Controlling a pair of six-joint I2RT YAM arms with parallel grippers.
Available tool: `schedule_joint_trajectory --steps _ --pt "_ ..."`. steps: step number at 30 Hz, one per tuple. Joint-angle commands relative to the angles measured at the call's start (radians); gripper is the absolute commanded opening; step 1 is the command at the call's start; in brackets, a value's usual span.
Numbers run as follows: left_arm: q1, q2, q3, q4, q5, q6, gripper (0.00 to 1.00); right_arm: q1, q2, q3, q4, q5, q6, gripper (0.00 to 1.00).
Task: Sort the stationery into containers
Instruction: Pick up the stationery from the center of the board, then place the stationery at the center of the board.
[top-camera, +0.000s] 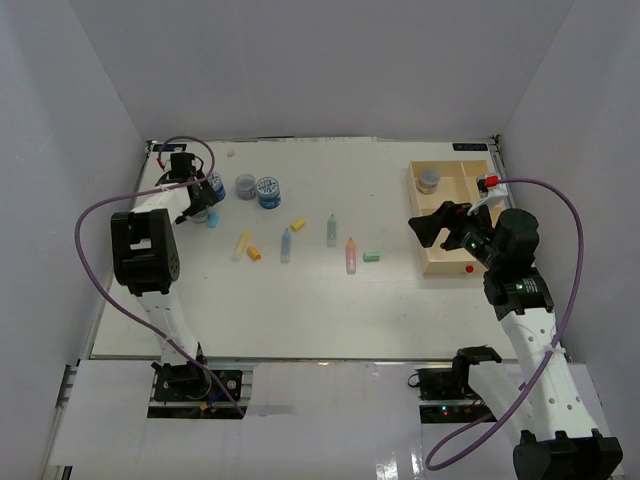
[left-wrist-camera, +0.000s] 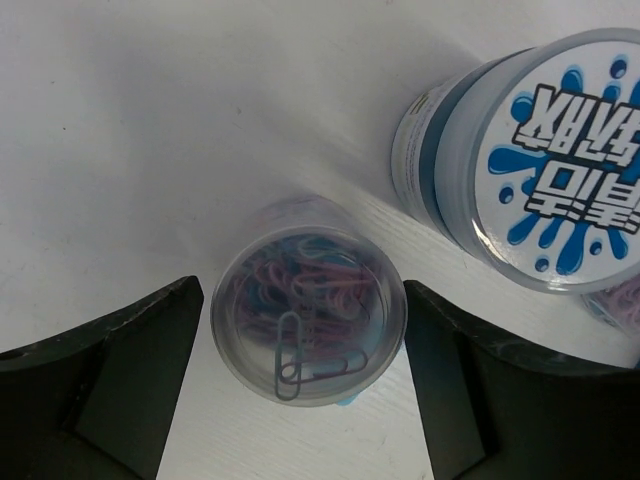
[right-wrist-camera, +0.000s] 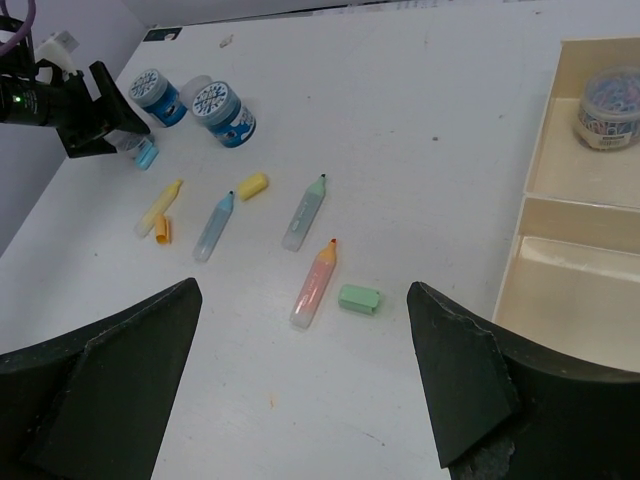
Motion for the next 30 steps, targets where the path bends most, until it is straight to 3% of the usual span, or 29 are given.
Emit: schedule_joint_trajectory --steps 1,4,6,9,16,19,25,30 --pt "0.007 0.000 0.050 0.011 -0.017 -0.001 0.89 0.007 -0.007 -0.013 0.038 -0.009 -0.017 0.90" --pt "0.007 0.003 0.062 -0.001 -0.014 0.005 0.79 0.007 -0.010 -0.016 0.038 -0.009 -0.020 0.90" --pt "0.007 -0.029 0.053 -0.006 -0.019 0.001 0.66 0.007 -0.009 -0.020 0.036 -0.012 -0.024 0.90" --pt "0.007 -0.090 0.032 -0.007 -0.017 -0.001 0.57 0.007 -0.007 -0.023 0.036 -0.021 -0.027 0.90" --pt "-0.002 -0.288 -0.040 -0.058 0.075 0.017 0.52 0.010 -0.013 -0.021 0.024 -0.043 -0.029 0.90" --pt "-0.062 -0.404 -0.108 -0.124 0.139 0.036 0.52 0.015 -0.020 -0.024 0.013 -0.050 -0.032 0.90" --pt "-0.418 -0.616 -0.307 -0.142 0.170 -0.004 0.53 0.028 -0.012 -0.016 -0.018 -0.058 -0.056 0.90" --pt "-0.718 -0.628 -0.369 -0.132 0.101 -0.113 0.55 0.056 -0.006 -0.012 -0.047 -0.040 -0.092 0.90"
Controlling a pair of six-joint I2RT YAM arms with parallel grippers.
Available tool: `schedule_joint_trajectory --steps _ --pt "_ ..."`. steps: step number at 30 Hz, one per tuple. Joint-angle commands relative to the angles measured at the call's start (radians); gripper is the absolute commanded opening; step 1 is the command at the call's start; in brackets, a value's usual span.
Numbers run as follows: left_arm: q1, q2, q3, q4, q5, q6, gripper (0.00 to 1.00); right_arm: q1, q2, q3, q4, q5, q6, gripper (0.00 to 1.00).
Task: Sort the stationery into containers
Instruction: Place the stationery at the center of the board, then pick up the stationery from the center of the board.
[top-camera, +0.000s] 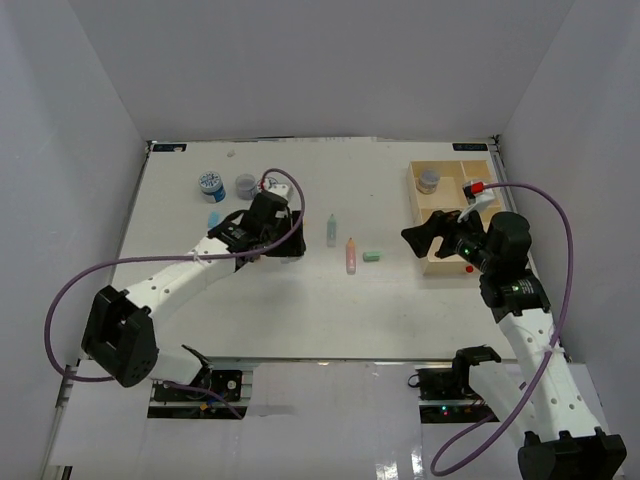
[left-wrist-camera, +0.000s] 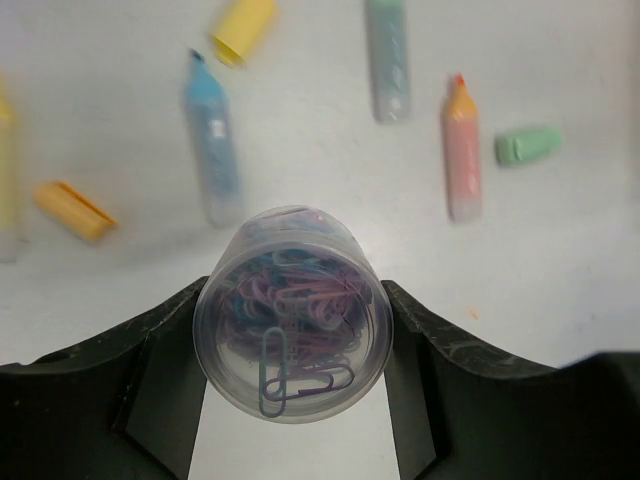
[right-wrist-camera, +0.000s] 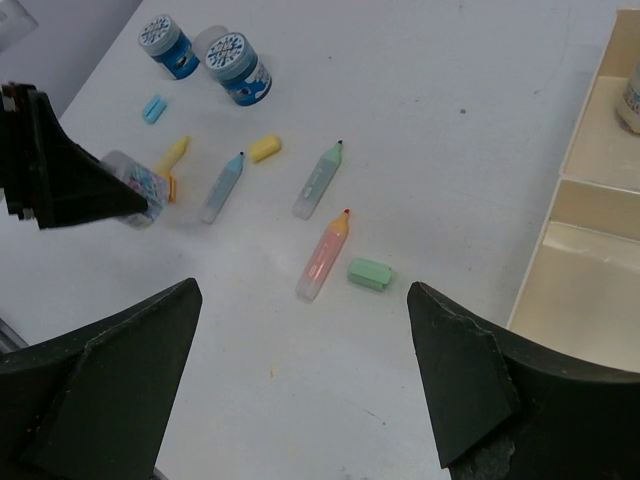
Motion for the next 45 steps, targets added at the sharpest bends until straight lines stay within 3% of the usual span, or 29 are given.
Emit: schedule_joint_trajectory --steps 1,5,12,17,23,28,32,38,45 --pt "-0.122 -0.001 -0.027 -0.001 -0.058 -0.085 0.55 0.029 0.004 0.018 -0.030 -0.002 -0.046 0.90" --pt "-0.234 0.094 -0.024 0.049 -0.121 -0.113 0.57 0.072 0.027 0.034 -0.078 0.052 -0.101 0.90" --pt "-0.299 0.232 -0.024 0.149 -0.158 -0.127 0.63 0.147 0.038 0.018 -0.121 0.121 -0.138 0.90" --pt "-0.325 0.305 -0.027 0.163 -0.176 -0.153 0.73 0.181 0.058 0.006 -0.133 0.139 -0.158 0.90" --pt "-0.328 0.256 -0.038 0.166 -0.167 -0.155 0.98 0.230 0.095 0.004 -0.133 0.159 -0.175 0.90" --pt "-0.312 0.154 -0.012 0.131 -0.163 -0.121 0.98 0.339 0.167 0.034 -0.127 0.242 -0.184 0.90" --pt "-0.135 0.065 -0.025 0.097 -0.058 -0.107 0.98 0.489 0.239 0.081 -0.109 0.316 -0.181 0.90" --pt "0.075 -0.125 -0.057 0.020 -0.054 -0.049 0.98 0.699 0.432 0.182 -0.092 0.460 -0.200 0.90" --pt "0.331 -0.288 -0.162 -0.014 -0.028 0.043 0.98 0.839 0.707 0.320 -0.069 0.524 -0.204 0.90"
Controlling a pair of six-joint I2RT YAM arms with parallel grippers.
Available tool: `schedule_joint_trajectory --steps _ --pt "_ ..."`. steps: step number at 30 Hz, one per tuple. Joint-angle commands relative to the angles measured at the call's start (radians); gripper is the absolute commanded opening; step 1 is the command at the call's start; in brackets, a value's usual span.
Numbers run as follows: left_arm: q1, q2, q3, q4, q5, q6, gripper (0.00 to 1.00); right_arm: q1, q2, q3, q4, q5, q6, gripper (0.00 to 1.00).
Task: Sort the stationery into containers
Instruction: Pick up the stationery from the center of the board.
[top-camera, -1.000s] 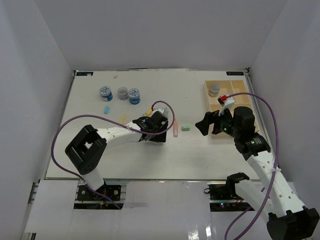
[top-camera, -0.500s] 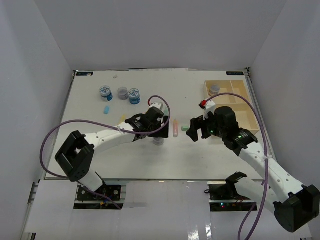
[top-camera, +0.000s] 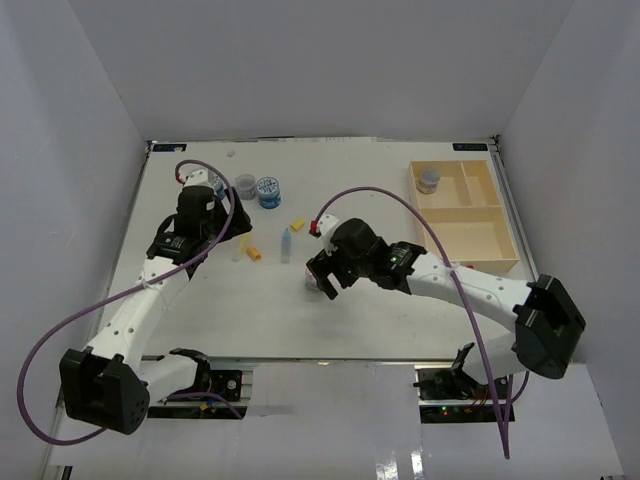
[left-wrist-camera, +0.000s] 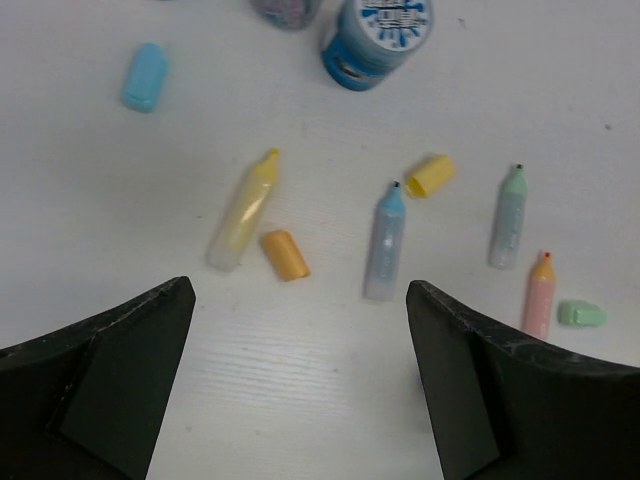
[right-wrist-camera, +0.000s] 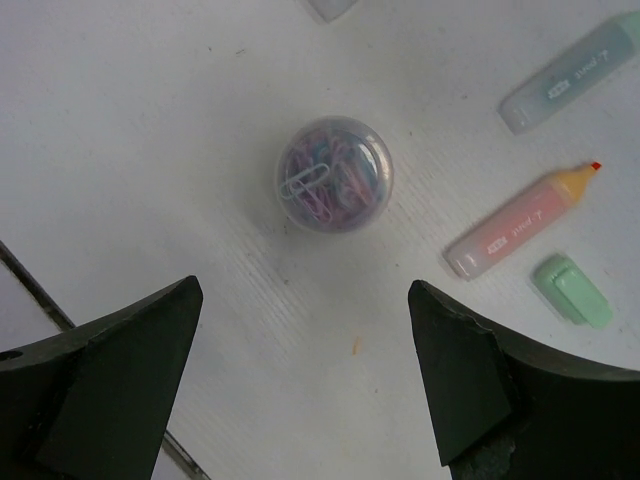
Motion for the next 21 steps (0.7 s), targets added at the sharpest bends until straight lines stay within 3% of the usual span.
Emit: schedule_joint_trajectory --steps 1,5,16,21 --pt "0.113 -0.079 -0.078 -0.041 0.023 0.064 0.98 0.045 0.087 0.089 0.044 0.069 -0.022 0.90" --pt "0.141 -0.151 -0.199 0.025 0.011 0.053 0.98 0.061 0.192 0.159 0.027 0.098 -0.016 0.90" --pt "0.144 -0.179 -0.207 0.017 -0.020 0.067 0.98 0.061 0.359 0.213 0.052 0.141 0.015 0.93" --pt "0.144 -0.179 -0.207 0.017 -0.009 0.068 0.98 0.061 0.401 0.226 0.056 0.147 0.017 1.00"
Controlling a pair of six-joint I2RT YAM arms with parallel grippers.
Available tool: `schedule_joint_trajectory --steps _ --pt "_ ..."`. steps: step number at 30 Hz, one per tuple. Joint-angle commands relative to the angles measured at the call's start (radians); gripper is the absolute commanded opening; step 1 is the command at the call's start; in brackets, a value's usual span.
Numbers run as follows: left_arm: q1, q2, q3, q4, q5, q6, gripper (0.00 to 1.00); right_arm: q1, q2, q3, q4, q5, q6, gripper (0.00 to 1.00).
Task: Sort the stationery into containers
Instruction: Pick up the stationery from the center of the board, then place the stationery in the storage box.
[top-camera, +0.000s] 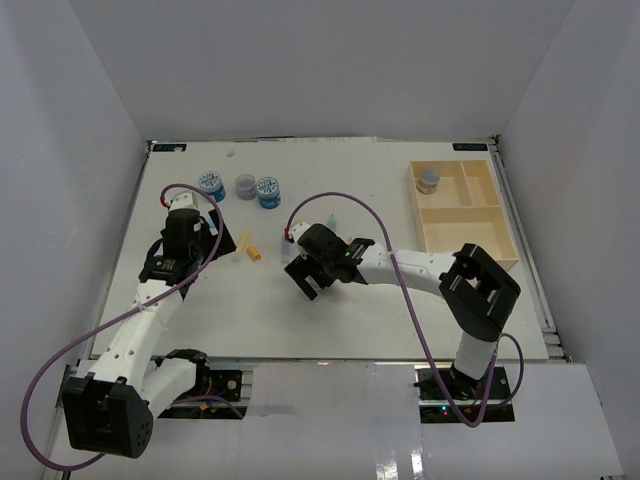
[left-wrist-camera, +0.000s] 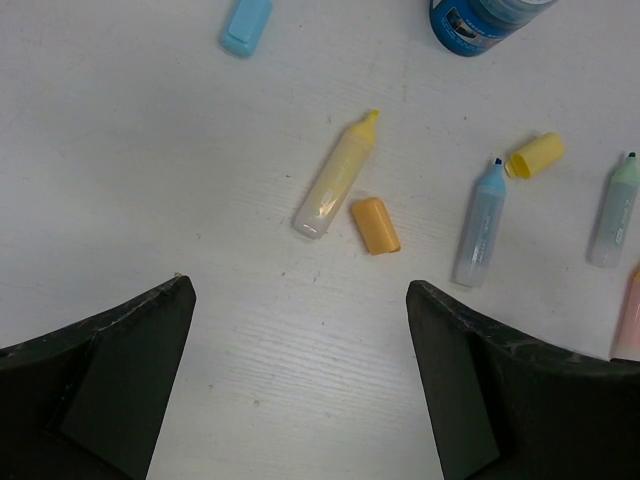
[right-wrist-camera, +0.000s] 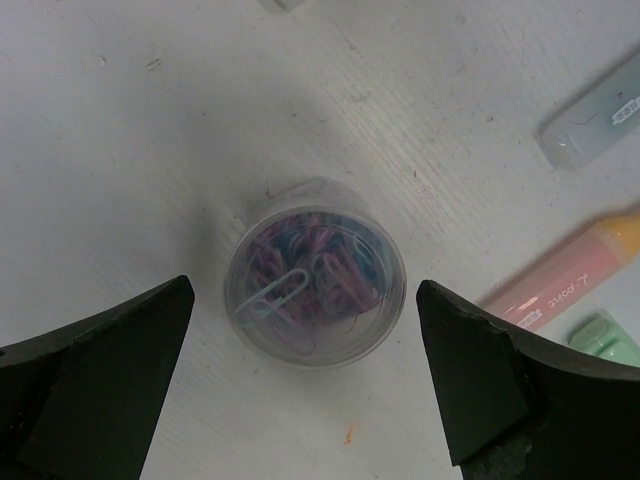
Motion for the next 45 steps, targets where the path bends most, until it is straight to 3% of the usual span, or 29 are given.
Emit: schedule_joint_trajectory --steps 1,6,14,20,28,36,45 --pt "0.003 -0.028 -0.001 0.015 0.009 0.013 0.98 0.002 0.018 0.046 0.034 0.026 0.008 0.99" --pt "0.003 -0.027 -0.002 0.015 0.014 0.013 0.98 0.000 0.028 0.052 0.037 0.037 0.007 0.74" --pt "0.003 -0.027 -0.002 0.015 0.020 0.013 0.98 -0.030 -0.020 0.046 0.034 0.051 0.013 0.53" --pt "0.003 -0.024 -0.002 0.015 0.028 0.013 0.98 -0.148 -0.150 0.038 0.013 0.092 0.001 0.52" --pt "0.003 -0.016 -0.001 0.015 0.032 0.014 0.98 -0.565 -0.238 0.153 -0.064 0.123 0.002 0.54" --pt "0.004 -0.008 -0.001 0.017 0.049 0.014 0.98 -0.874 -0.071 0.395 -0.096 0.081 0.074 0.53" --pt "0.003 -0.007 -0.001 0.023 0.061 0.017 0.98 -0.962 0.202 0.670 -0.190 0.089 0.073 0.54"
